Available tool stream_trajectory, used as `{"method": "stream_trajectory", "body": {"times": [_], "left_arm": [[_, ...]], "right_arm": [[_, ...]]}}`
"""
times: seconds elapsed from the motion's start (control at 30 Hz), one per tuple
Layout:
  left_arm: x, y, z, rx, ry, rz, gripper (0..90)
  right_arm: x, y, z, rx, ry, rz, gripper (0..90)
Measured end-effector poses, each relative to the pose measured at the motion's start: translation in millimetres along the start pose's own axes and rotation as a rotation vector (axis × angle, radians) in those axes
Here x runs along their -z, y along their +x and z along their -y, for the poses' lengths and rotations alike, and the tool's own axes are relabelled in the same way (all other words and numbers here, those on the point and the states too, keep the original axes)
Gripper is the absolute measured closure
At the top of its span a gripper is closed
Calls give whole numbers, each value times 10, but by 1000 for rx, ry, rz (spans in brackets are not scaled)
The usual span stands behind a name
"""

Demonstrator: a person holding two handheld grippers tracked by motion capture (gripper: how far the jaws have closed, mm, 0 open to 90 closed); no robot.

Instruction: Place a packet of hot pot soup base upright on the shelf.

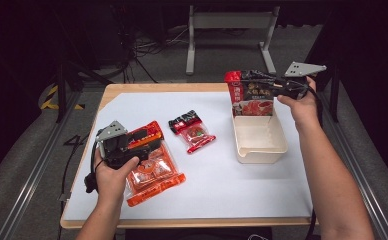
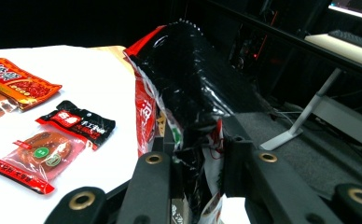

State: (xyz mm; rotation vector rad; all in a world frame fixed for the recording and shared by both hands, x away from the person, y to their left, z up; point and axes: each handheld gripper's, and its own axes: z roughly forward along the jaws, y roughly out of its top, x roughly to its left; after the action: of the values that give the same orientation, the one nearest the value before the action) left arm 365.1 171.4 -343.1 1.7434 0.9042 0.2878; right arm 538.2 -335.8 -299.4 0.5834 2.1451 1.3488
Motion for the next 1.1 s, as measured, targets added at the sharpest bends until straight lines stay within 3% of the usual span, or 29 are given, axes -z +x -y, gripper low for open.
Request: {"method": "stream_trajectory", "body": {"times": [0.13, 0.23, 0.73, 0.97, 1.03, 1.1], "left_arm": [[-5, 3, -4, 0, -6, -5, 350], [-15, 9, -5, 5, -6, -2, 350], [-54, 9, -9, 4, 6, 3, 348], [-45, 60, -15, -4, 21, -26, 344], [-49, 64, -27, -22, 41, -32, 365], [-66, 59, -40, -55, 63, -39, 373]], "right_arm": [[-33, -5, 126, -20, 64, 1, 746], [3, -30, 218, -62, 33, 10, 745], [88, -38, 313, -109, 85, 45, 737], [133, -14, 300, -176, 68, 46, 581], [176, 9, 283, -190, 82, 61, 543], [229, 26, 270, -248, 74, 72, 492]]}}
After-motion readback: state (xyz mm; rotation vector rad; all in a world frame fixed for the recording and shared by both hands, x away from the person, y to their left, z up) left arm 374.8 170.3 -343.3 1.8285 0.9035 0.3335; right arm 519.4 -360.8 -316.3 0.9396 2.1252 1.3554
